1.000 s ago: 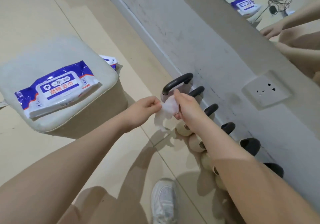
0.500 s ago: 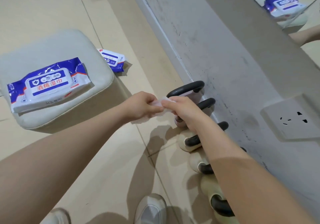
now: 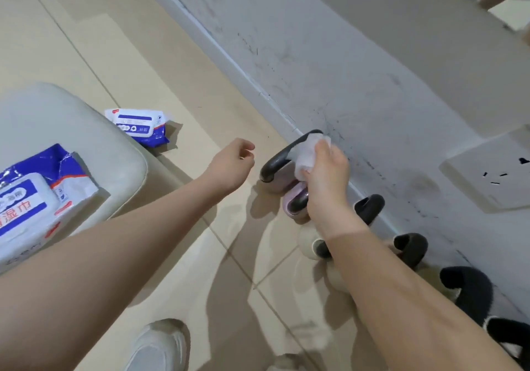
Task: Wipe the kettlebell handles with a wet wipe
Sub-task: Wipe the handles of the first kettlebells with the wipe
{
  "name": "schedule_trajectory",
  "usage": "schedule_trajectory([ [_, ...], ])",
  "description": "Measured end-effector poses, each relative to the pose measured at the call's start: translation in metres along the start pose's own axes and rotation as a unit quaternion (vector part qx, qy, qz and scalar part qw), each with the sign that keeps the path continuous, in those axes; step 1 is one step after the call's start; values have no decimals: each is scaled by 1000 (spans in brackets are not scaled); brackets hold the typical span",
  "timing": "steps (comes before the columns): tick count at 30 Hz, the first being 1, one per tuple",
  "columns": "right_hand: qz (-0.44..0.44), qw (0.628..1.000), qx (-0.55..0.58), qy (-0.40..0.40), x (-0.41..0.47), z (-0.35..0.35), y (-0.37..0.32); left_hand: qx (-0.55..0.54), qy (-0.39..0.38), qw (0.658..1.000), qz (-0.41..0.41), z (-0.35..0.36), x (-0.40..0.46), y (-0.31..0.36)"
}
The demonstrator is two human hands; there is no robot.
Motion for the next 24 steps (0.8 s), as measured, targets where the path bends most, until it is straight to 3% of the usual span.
schedule_trajectory([
  [3,-221,963,-149,43,0,1,-21,-50,-32,998,30,7,17,-1],
  [5,-247,905,-346,-1,9,19,-13,-32,-69,996,41,12,19,-3],
  [8,-220,781,-582,-56,21,46,16,5,-100,994,49,13,21,-10],
  [11,-285,733,-614,-64,14,57,25,-40,-144,988,45,13,22,-19],
  [14,-332,741,-580,-71,15,52,20,-71,-166,982,54,15,20,-21],
  [16,-350,724,-587,-89,22,51,20,-62,-164,982,68,17,21,-21],
  [21,-362,558,-733,-143,40,56,40,6,-134,987,84,27,29,-23],
  [22,-348,555,-744,-131,44,51,36,3,-124,989,75,28,31,-25],
  [24,-277,605,-739,-99,52,37,21,8,-110,992,64,29,34,-27],
])
Point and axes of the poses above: each hand's wrist, its own x-axis towards the middle knuckle, its own z-axis out of the palm, y = z × x, the point moved 5 cm from there along x, towards the middle knuckle, and after that the axes turned 12 degrees about -y, right-handed, at the moved point
